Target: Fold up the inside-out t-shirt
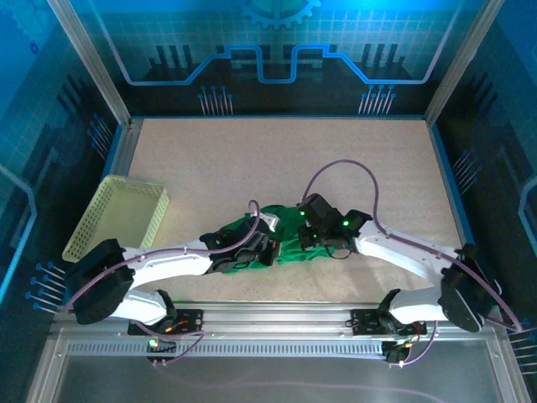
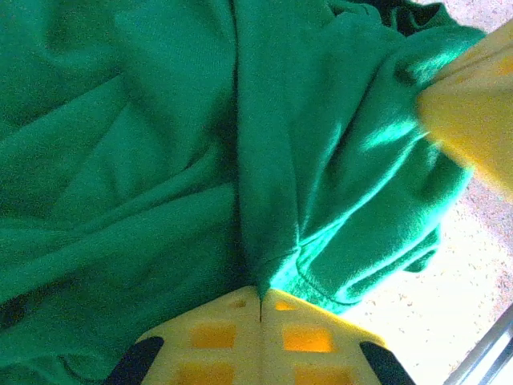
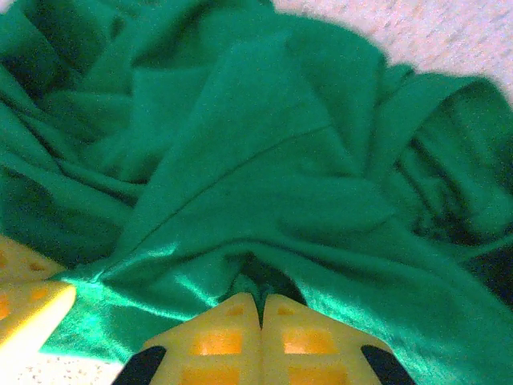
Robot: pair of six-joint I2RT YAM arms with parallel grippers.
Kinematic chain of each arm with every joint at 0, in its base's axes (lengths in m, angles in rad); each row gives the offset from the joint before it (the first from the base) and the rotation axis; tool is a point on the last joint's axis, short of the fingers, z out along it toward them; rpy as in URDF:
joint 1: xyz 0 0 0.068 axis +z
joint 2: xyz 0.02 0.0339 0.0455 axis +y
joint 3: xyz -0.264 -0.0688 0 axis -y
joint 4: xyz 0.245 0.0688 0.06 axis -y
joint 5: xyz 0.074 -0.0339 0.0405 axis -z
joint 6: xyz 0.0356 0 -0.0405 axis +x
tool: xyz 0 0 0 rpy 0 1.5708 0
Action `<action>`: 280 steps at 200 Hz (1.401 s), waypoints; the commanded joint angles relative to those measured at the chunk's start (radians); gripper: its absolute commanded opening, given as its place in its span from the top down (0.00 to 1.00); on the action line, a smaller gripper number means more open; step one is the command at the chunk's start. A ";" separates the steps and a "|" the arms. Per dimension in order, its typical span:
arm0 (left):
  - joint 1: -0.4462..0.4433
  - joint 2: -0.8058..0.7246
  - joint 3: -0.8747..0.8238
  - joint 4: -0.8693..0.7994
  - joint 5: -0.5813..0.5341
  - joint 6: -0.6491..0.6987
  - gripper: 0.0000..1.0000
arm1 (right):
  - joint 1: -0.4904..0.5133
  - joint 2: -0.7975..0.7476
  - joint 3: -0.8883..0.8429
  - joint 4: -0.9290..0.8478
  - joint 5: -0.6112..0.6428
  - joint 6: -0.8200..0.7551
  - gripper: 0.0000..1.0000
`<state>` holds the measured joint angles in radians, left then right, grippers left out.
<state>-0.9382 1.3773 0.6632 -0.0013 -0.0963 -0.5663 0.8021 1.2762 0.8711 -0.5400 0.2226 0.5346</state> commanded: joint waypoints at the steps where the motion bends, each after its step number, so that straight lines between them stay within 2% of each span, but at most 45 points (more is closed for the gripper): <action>1: -0.003 -0.031 0.020 -0.024 -0.044 0.017 1.00 | -0.009 -0.126 0.061 -0.142 0.118 0.014 1.00; 9: -0.002 -0.031 0.031 -0.035 -0.050 0.020 0.99 | -0.013 -0.164 0.067 -0.171 0.142 0.016 1.00; 19: -0.002 -0.031 0.048 -0.050 -0.057 0.020 0.90 | -0.020 -0.210 0.075 -0.202 0.163 0.019 1.00; 38: -0.001 -0.044 0.076 -0.090 -0.077 0.018 0.84 | -0.051 -0.277 0.084 -0.241 0.176 0.020 1.00; 45: -0.001 -0.060 0.084 -0.115 -0.097 0.015 0.77 | -0.066 -0.292 0.088 -0.253 0.174 0.017 1.00; 53: -0.001 -0.088 0.087 -0.145 -0.131 0.008 0.67 | -0.084 -0.307 0.089 -0.266 0.173 0.016 1.00; 68: 0.009 -0.163 0.074 -0.226 -0.213 -0.023 0.60 | -0.119 -0.330 0.088 -0.285 0.172 0.018 1.00; 83: 0.036 -0.240 0.066 -0.389 -0.333 -0.126 0.48 | -0.146 -0.358 0.072 -0.282 0.162 0.016 1.00; 103: 0.097 -0.303 0.053 -0.645 -0.396 -0.279 0.46 | -0.168 -0.372 0.059 -0.260 0.129 0.010 1.00; 129: 0.118 -0.337 0.006 -0.716 -0.274 -0.372 0.46 | -0.170 -0.352 0.055 -0.236 0.107 0.011 1.00; 144: 0.115 -0.326 -0.021 -0.700 -0.195 -0.417 0.43 | -0.171 -0.342 0.053 -0.224 0.100 0.011 1.00; 157: 0.116 -0.320 -0.062 -0.605 -0.117 -0.418 0.44 | -0.170 -0.338 0.051 -0.214 0.097 0.012 1.00; 173: 0.116 -0.306 -0.100 -0.506 -0.087 -0.438 0.43 | -0.170 -0.331 0.047 -0.206 0.091 0.014 1.00; 215: 0.121 -0.193 -0.092 -0.379 -0.087 -0.440 0.40 | -0.170 -0.331 0.027 -0.195 0.072 0.017 1.00; 256: 0.143 -0.057 -0.033 -0.383 -0.101 -0.458 0.38 | -0.170 -0.335 0.014 -0.188 0.064 0.019 1.00; 280: 0.149 -0.020 -0.017 -0.406 -0.122 -0.468 0.43 | -0.170 -0.337 0.014 -0.187 0.067 0.021 1.00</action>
<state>-0.8009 1.3277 0.6121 -0.4046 -0.2081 -1.0050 0.6399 0.9466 0.8963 -0.7399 0.2955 0.5426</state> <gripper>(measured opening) 0.594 0.064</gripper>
